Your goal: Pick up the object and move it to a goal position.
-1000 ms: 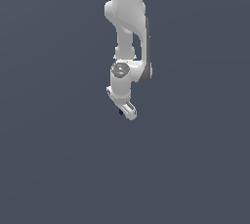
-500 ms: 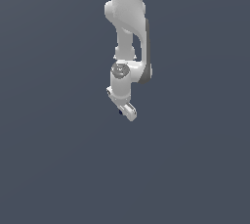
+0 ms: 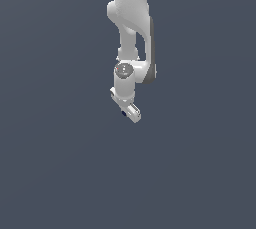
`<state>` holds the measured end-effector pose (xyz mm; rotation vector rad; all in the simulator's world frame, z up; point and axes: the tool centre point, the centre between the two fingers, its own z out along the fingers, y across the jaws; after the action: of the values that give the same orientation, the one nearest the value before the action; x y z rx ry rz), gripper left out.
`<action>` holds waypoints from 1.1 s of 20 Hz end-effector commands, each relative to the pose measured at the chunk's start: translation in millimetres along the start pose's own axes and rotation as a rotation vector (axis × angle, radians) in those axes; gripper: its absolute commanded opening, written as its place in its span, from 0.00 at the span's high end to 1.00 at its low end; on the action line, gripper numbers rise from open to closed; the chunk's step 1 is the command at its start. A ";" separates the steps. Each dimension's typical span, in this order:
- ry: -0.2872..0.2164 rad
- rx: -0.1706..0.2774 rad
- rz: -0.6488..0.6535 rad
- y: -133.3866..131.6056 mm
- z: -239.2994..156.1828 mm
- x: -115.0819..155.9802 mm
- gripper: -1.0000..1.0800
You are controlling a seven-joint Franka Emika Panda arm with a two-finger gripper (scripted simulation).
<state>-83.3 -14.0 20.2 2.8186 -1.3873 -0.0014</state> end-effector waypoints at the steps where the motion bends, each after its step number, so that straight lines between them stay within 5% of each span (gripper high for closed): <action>1: 0.000 0.001 0.000 -1.2 -7.2 -3.4 1.00; 10: 0.000 0.001 0.000 -7.3 -57.7 -27.7 1.00; 22: 0.003 -0.001 0.001 -21.3 -172.3 -80.4 1.00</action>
<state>-112.0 56.0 176.4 2.8177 -1.3880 0.0008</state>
